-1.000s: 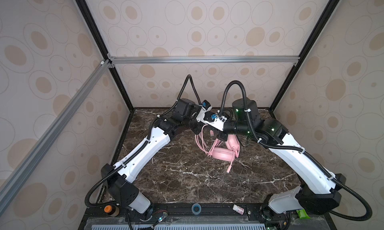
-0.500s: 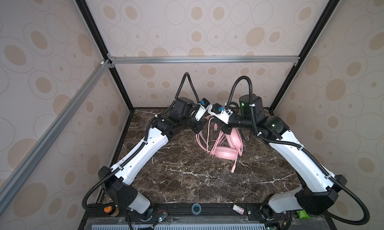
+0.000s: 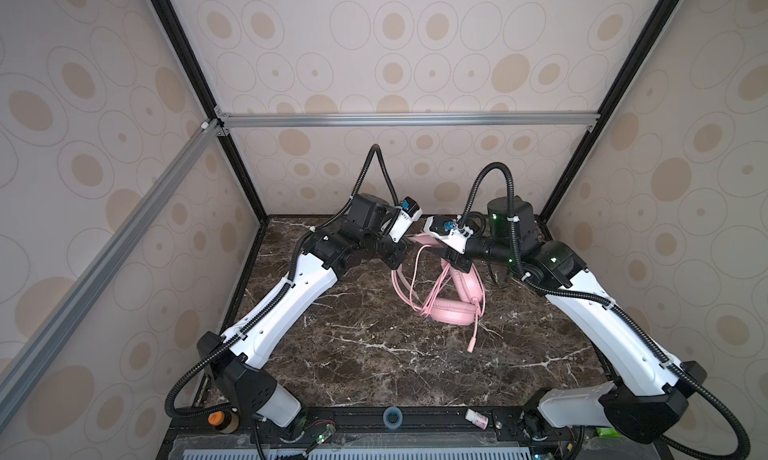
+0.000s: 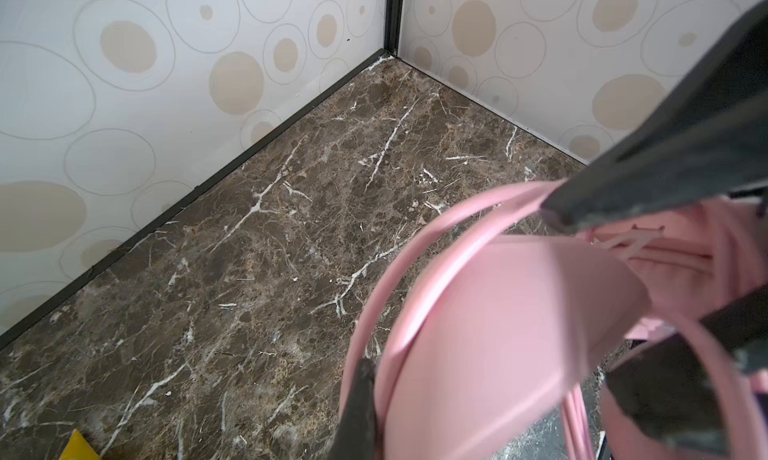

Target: Wrap the headphones

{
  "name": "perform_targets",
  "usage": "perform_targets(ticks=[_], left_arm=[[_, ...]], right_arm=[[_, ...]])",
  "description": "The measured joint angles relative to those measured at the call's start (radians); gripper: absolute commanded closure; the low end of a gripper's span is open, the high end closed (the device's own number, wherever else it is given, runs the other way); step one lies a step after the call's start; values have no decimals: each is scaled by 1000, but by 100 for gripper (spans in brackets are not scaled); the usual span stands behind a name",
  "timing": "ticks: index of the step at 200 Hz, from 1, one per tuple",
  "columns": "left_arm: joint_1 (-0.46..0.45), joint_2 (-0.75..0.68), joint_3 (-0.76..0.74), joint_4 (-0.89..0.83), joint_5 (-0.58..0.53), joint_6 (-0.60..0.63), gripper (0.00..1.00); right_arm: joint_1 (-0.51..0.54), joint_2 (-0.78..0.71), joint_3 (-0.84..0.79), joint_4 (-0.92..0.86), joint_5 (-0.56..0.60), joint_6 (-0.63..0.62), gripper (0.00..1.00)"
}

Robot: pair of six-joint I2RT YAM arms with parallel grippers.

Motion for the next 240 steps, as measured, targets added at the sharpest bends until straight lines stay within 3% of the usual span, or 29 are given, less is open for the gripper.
perform_targets(ticks=[46, 93, 209, 240], left_arm=[[2, 29, 23, -21, 26, -29, 100], [3, 41, 37, -25, 62, -44, 100], [23, 63, 67, -28, 22, -78, 100], [25, 63, 67, -27, 21, -85, 100]], right_arm=[[-23, -18, -31, 19, 10, 17, 41], [-37, -67, -53, 26, -10, 53, 38], [-38, -148, -81, -82, 2, 62, 37], [-79, -175, -90, -77, 0, 125, 39]])
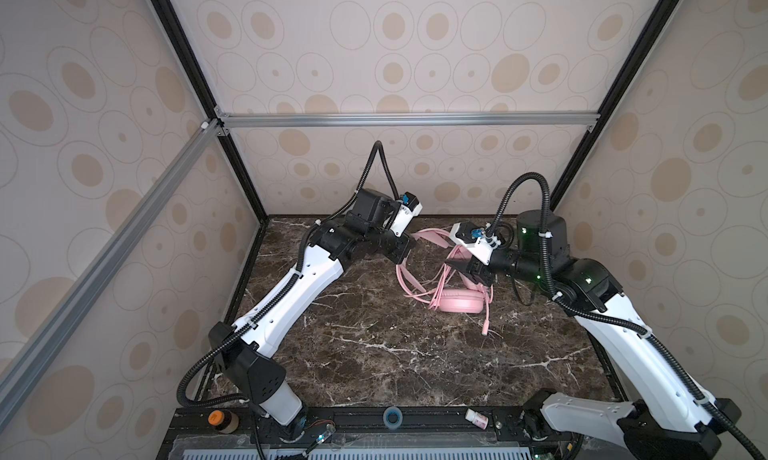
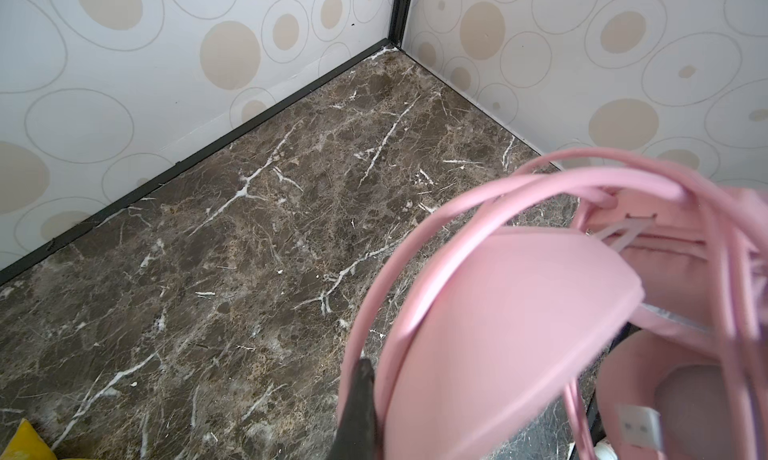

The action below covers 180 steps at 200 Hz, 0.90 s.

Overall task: Wrap the headphones
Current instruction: 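Open the right gripper and draw it back away from the headphones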

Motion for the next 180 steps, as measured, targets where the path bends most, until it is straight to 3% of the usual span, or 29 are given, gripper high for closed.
perform_targets(ticks=[59, 119, 180], left_arm=[[4, 0, 0, 0, 1, -11, 100], [5, 0, 0, 0, -3, -18, 100], [6, 16, 79, 14, -53, -78, 100]], right_arm=[[-296, -55, -50, 176, -116, 306, 42], [-342, -63, -97, 286, -113, 459, 38], [-413, -211, -327, 354, -92, 622, 31]])
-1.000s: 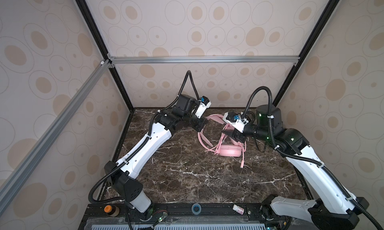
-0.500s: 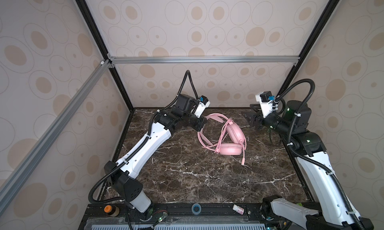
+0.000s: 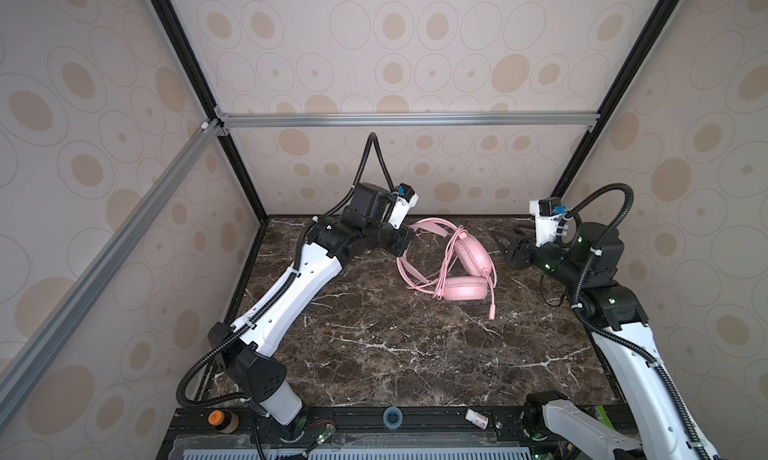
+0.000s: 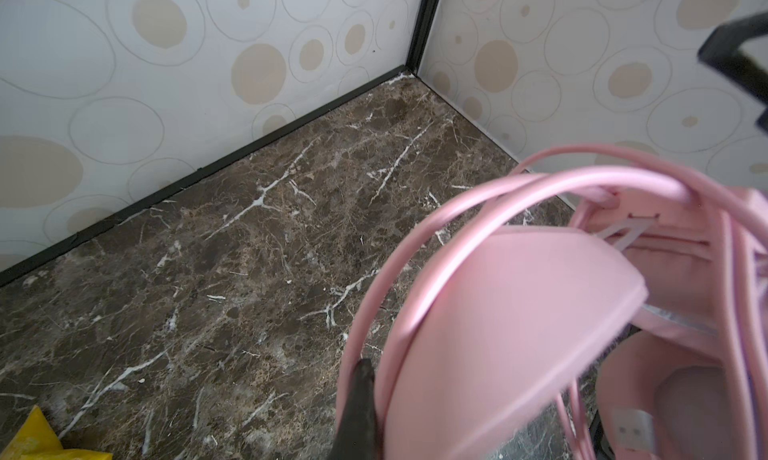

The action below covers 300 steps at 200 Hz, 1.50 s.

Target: Wrap the headphones

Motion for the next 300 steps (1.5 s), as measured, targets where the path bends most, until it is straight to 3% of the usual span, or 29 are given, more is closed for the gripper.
perform_targets(ticks=[40, 90, 121, 147, 164, 191, 234, 262, 300], left_arm=[[3, 22, 92, -1, -43, -19, 100], [38, 61, 192, -18, -78, -109, 100], [57, 63, 202, -18, -150, -179, 100], [63, 68, 202, -29, -218, -202, 100], [63, 78, 202, -40, -233, -205, 100], [66, 109, 203, -69, -232, -200, 100], [70, 185, 216, -134, -218, -151, 100], [72, 195, 216, -157, -208, -125, 100], [73, 194, 212, -157, -176, -111, 100]], right_arm=[[-42, -56, -77, 62, -18, 86, 27], [-45, -97, -182, 84, -42, 108, 27], [-47, -127, -171, -5, -50, 62, 30], [-27, -137, -51, -158, -36, -35, 29], [42, -132, 78, -259, 4, -124, 29], [238, -74, 309, -404, 79, -305, 28], [534, 161, 632, -627, 165, -600, 29], [655, 302, 662, -687, 208, -721, 28], [678, 412, 619, -691, 194, -794, 32]])
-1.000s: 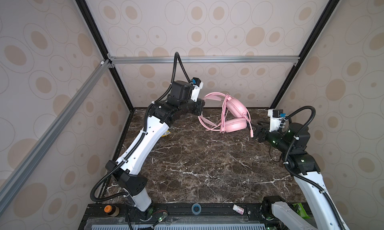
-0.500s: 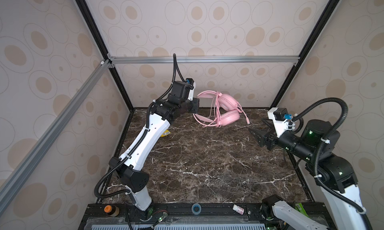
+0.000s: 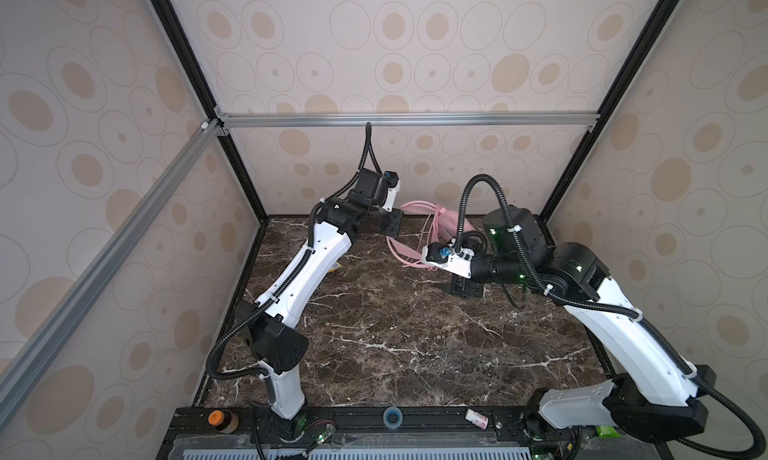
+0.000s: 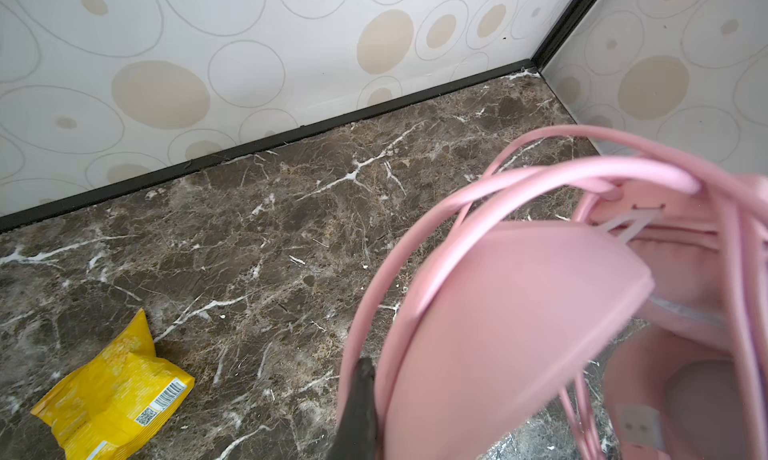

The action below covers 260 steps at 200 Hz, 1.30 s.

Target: Wrap the headphones

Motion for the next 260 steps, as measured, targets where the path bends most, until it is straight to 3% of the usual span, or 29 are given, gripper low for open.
perform_targets(ticks=[104, 222, 260], left_arm=[[0, -1, -21, 8, 69, 4, 100], [1, -18, -53, 21, 94, 3, 100], [1, -23, -72, 30, 96, 3, 100]], right_arm=[[6, 87, -143, 151, 0, -69, 52], [6, 112, -184, 244, 95, -94, 57], [6, 111, -187, 244, 123, -119, 69]])
